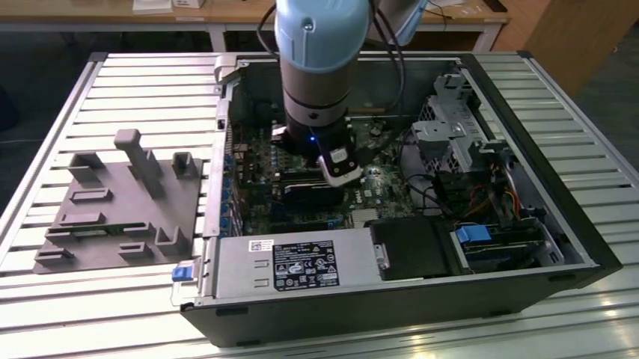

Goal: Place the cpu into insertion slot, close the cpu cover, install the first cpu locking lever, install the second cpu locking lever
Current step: 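Install the second cpu locking lever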

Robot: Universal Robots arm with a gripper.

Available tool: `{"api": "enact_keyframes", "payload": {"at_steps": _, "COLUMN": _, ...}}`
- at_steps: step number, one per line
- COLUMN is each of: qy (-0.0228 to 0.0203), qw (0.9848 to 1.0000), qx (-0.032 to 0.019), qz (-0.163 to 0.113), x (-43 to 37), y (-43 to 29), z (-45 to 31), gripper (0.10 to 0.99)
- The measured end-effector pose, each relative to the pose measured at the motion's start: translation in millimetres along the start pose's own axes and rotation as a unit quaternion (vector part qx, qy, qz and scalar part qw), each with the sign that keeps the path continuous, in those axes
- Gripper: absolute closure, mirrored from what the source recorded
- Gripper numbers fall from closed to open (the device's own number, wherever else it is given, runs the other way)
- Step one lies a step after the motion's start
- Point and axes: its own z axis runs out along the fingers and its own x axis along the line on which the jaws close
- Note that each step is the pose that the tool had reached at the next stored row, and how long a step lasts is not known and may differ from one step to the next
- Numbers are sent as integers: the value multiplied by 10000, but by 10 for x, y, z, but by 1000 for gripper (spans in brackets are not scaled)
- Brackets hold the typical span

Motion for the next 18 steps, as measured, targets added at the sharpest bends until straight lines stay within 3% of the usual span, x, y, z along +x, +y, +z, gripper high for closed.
{"api": "enact_keyframes", "payload": {"at_steps": 6, "qy": 27, "qw": 10000, "qx": -60, "qz": -45, "x": 2, "y": -86, "z": 9, "gripper": 984}}
{"api": "enact_keyframes", "payload": {"at_steps": 10, "qy": 59, "qw": 9998, "qx": -178, "qz": -73, "x": 16, "y": -111, "z": 38, "gripper": 984}}
{"api": "enact_keyframes", "payload": {"at_steps": 18, "qy": 104, "qw": 9993, "qx": -333, "qz": -117, "x": 45, "y": -159, "z": 125, "gripper": 984}}
